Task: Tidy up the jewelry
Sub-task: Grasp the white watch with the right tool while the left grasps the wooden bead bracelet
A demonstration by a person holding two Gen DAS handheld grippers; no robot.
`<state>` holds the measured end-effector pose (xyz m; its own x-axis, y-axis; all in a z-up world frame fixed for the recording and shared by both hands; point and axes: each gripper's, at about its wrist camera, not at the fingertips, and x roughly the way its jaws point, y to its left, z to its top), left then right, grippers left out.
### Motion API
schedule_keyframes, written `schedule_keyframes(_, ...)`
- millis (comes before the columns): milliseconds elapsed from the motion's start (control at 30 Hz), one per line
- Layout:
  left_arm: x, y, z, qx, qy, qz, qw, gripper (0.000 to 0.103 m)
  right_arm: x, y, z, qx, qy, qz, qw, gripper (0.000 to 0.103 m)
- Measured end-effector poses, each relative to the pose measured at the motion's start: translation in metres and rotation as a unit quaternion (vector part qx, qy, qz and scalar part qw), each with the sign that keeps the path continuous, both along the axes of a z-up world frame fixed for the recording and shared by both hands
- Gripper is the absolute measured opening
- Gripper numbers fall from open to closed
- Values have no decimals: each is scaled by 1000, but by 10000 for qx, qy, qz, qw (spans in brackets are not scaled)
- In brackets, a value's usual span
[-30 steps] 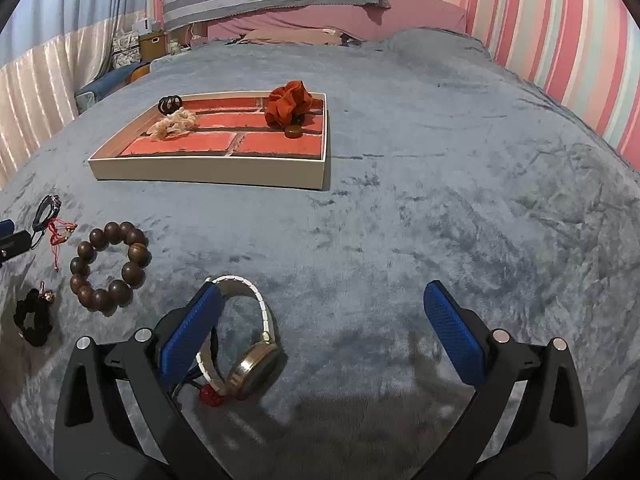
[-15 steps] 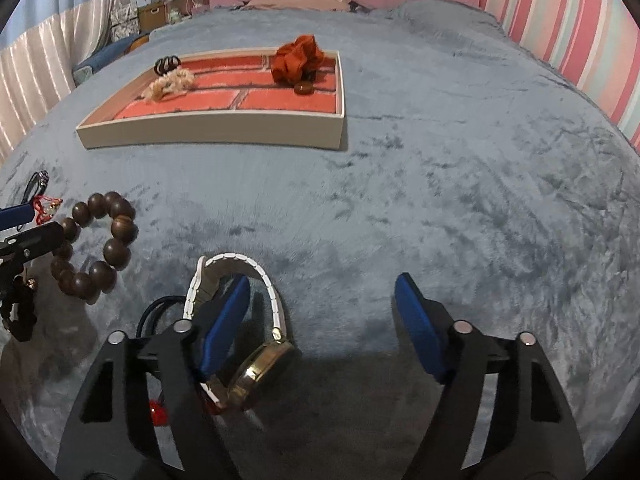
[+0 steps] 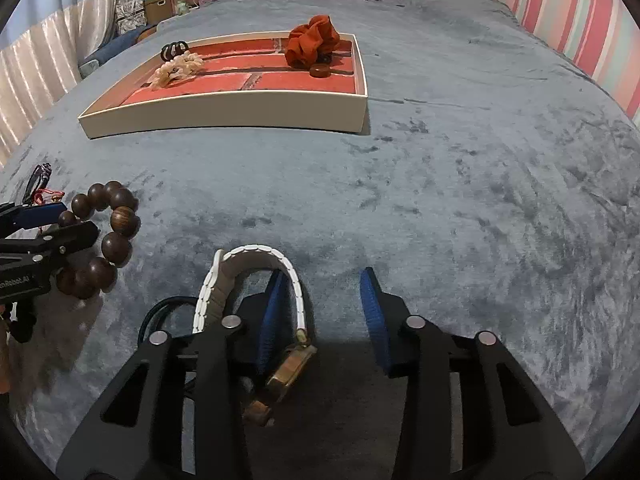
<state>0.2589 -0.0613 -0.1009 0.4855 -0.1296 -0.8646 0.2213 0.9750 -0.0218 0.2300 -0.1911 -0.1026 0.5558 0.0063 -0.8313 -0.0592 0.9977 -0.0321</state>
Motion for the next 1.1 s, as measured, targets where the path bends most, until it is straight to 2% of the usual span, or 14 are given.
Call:
schedule_keyframes(133,1,1,0,-18,-39,26,10000,62,1,1,0,99,8,42,9999,27)
schedule_keyframes(267,1,3,0,-54,-48,59,10000,60,1,2,0,181,24,76,9998,20)
schedule_keyframes(367,-1,0,1,12,-96,77,9999,54,0,3,0,235,19,102,9997,16)
schedule_keyframes(633,-3,1,2,16,-134,241,9996,39,-1,3,1,304,-8,124,9995,15)
schedule_keyframes(967,-5,-2,2,120,-184,312,9993,36,-4,0,1,423,-75,135,9990,15)
schedule_keyframes(1067,-6,-3,3,83,-208,309,9993,28,-6,0,1,433,-110,155,9989,15)
schedule_keyframes(1100,-7,-3,3,54,-221,318,9992,23,-6,-1,2,456,-117,158,9988,15)
